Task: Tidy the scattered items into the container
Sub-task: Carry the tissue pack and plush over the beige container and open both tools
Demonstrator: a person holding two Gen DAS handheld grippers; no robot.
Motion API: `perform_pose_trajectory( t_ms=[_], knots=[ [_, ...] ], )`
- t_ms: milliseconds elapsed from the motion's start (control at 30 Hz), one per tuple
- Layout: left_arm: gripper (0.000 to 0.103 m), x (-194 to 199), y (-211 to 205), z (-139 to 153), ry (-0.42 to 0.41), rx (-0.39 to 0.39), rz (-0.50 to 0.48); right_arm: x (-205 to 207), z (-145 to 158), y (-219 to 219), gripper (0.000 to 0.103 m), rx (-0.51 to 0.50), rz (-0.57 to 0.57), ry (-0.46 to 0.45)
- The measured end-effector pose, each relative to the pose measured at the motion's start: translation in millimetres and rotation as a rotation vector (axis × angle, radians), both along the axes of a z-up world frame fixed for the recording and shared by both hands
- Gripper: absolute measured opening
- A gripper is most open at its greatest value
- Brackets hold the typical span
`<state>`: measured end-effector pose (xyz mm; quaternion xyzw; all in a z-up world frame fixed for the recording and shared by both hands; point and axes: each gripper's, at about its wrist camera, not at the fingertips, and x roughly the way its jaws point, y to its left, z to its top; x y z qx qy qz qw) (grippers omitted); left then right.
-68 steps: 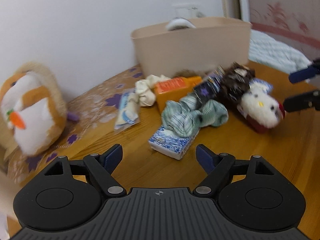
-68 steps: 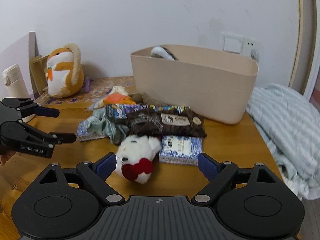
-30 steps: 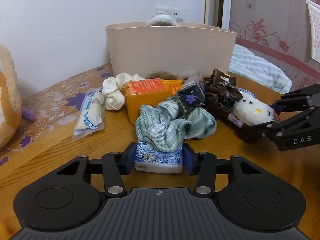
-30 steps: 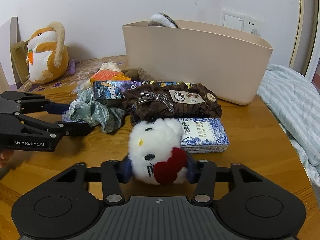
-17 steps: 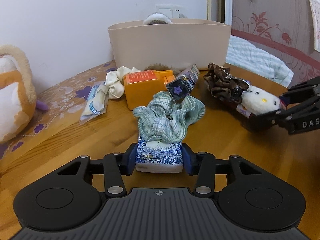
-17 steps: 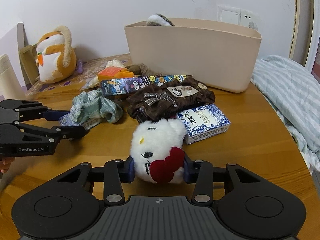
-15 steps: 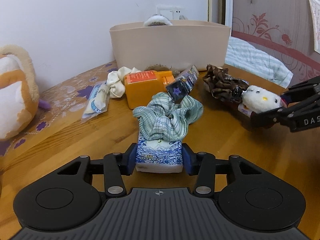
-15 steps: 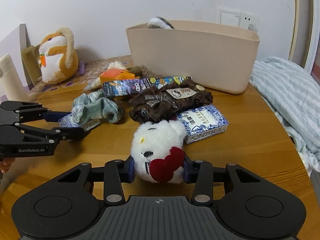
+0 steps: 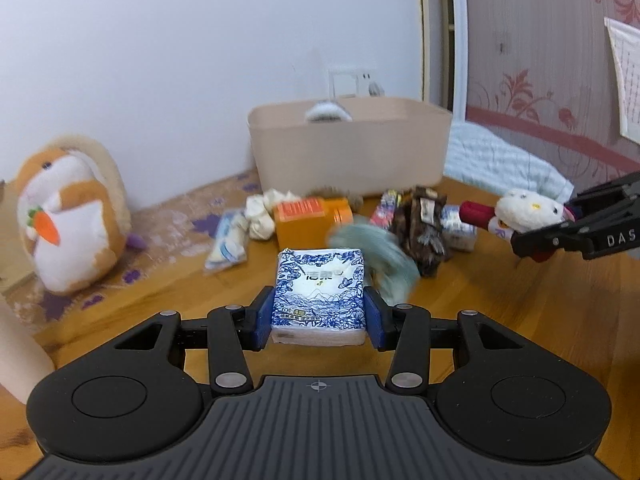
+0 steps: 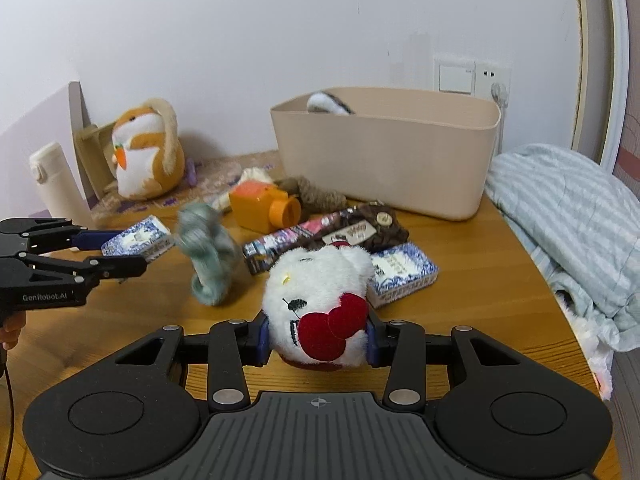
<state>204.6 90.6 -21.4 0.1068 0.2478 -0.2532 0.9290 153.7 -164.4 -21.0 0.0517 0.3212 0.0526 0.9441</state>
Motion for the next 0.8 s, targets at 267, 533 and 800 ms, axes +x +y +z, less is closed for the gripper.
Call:
perform_pose_trajectory(
  t_ms=[267, 533, 800],
  knots=[
    [0.047, -1, 0, 31, -0.066, -0.021, 0.01, -9, 23, -6, 0.039, -0.011, 0.0, -0.061],
    [0.047, 14, -12, 50, -0.124, -0.036, 0.036, 1, 46, -20, 0.039, -0.037, -0.011, -0.104],
    [0.047, 40, -38, 74, -0.166, -0.069, 0.044, 18, 66, -37, 0.039, -0.097, -0.041, -0.168]
  ],
)
